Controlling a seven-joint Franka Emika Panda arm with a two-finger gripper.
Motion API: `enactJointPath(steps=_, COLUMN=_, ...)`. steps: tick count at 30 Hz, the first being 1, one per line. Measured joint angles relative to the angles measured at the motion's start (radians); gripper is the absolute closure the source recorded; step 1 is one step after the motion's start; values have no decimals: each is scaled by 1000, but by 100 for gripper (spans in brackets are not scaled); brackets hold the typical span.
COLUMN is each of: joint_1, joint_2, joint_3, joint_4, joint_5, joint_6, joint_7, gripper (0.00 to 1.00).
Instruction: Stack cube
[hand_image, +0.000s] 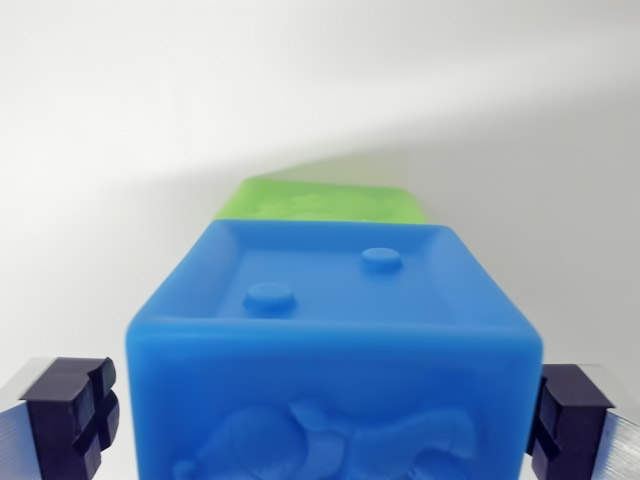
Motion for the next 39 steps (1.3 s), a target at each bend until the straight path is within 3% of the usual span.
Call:
enactJointPath(steps=4, joint_1=5, joint_2=-13, joint_3=-6, joint_4=-1, joint_5=-7, joint_6=-10, joint_7=4, gripper=0)
enactJointPath(steps=9, joint_1=12, joint_2=-46, joint_3=-17, joint_4=-6, joint_5=-25, joint_6=-34, joint_7=17, gripper=0)
enactJointPath(steps=14, joint_1=18, joint_2=-79, joint_3=-29, joint_4=-10, joint_5=-49, joint_6=-64, joint_7=34, gripper=0)
enactJointPath(steps=23, joint_1=24, joint_2=-172, joint_3=-46, joint_4=-15, joint_5=-108, joint_6=-145, joint_7=76, gripper=0)
enactJointPath(steps=31, joint_1=23, joint_2=-259, joint_3=-50, joint_4=-14, joint_5=-154, joint_6=-229, joint_7=109, gripper=0)
enactJointPath(steps=39, joint_1=20, joint_2=-341, joint_3=-50, joint_4=1, joint_5=-188, joint_6=-323, joint_7=135, gripper=0)
